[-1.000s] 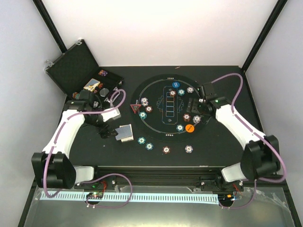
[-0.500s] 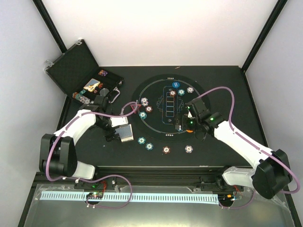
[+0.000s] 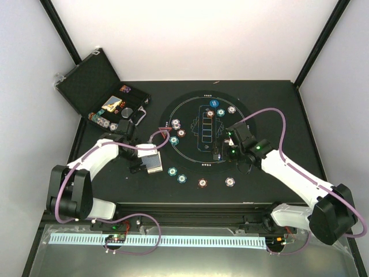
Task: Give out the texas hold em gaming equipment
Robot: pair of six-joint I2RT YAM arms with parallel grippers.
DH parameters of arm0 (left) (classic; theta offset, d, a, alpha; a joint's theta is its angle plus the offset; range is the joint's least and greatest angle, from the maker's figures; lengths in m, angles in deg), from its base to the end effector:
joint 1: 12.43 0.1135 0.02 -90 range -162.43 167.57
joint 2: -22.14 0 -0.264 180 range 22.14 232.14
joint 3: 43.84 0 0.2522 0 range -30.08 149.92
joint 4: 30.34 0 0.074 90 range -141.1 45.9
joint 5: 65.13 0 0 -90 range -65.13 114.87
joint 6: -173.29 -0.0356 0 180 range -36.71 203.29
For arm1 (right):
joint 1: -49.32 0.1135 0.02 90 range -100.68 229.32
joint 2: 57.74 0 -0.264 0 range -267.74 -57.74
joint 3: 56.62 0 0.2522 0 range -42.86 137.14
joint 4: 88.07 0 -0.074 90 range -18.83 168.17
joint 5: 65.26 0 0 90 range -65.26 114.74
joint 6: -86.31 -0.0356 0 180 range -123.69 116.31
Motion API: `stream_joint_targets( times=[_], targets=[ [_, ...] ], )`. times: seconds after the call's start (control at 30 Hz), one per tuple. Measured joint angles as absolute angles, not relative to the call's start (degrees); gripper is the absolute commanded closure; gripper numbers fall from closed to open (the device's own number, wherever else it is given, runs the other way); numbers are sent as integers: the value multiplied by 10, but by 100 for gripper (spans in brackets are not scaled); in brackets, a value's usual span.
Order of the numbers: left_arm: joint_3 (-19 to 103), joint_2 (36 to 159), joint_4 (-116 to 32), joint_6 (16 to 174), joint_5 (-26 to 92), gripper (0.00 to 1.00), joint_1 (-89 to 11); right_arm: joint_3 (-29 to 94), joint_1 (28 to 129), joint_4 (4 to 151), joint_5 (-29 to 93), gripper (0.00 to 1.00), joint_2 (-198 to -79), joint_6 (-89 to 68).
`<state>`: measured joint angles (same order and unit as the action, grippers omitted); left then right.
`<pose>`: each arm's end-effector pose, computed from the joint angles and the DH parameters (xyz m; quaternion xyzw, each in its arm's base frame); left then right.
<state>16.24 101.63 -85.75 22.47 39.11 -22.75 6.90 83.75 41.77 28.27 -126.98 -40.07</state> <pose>0.2327 -0.0513 0.1845 0.5855 0.7905 -0.0552 0.1710 0.1957 0.1368 0.2445 0.0072 0.9556 0.1939 0.2219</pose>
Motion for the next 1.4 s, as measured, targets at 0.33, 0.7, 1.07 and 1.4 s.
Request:
stream_joint_targets(
  times=[0.33,0.7,1.07,1.4],
  targets=[
    [162,1018,-852,221,379,1,-234,69,841,410,278,0,-1269,-400],
    [162,1039,-855,214,368,1,-242,69,841,397,274,0,-1265,-400],
    [157,1052,-852,210,359,1,-246,69,841,392,273,0,-1261,-400],
    [150,1067,-843,209,353,1,-249,80,841,387,273,0,-1260,-398]
  ],
)
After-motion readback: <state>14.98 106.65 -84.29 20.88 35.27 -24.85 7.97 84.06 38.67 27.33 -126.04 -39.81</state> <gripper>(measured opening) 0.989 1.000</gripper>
